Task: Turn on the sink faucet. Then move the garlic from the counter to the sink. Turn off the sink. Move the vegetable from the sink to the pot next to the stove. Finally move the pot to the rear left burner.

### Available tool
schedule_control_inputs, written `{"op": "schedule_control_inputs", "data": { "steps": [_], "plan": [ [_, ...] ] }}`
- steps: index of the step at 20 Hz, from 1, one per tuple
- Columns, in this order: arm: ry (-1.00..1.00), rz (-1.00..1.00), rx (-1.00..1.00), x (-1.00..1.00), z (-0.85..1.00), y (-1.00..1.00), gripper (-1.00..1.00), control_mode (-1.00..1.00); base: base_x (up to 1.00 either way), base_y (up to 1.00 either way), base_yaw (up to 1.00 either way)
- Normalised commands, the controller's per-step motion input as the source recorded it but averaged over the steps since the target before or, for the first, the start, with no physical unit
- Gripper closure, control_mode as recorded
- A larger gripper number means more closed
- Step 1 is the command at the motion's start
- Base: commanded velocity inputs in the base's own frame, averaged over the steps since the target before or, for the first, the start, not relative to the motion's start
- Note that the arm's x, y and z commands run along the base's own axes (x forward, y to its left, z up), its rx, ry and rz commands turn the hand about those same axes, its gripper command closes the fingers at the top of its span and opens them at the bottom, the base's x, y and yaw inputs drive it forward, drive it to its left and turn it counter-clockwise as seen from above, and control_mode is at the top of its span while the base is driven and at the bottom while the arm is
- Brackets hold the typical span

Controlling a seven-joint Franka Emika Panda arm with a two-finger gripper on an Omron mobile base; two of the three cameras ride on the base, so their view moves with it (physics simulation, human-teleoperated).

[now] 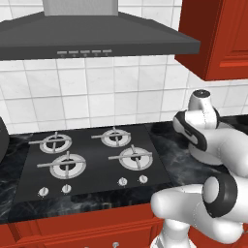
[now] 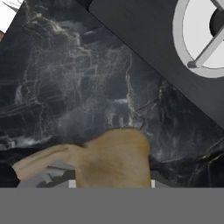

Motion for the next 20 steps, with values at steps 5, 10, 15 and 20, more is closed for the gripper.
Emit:
{"op": "schedule_control_inputs", "data": {
  "steps": [5,10,15,20],
  "plan": [
    [0.00,0.00,0.03,-0.02,0.02,-0.65,1.00,-1.00,0.00,0.00,0.00],
    [0.00,-0.01,0.04,0.00,0.00,-0.67,1.00,-1.00,0.00,0.00,0.00],
    [0.00,-0.01,0.06,0.01,0.00,-0.65,1.00,-1.00,0.00,0.00,0.00],
    [0.00,-0.01,0.05,0.14,-0.06,-0.51,1.00,-1.00,0.00,0.00,0.00]
  ]
}}
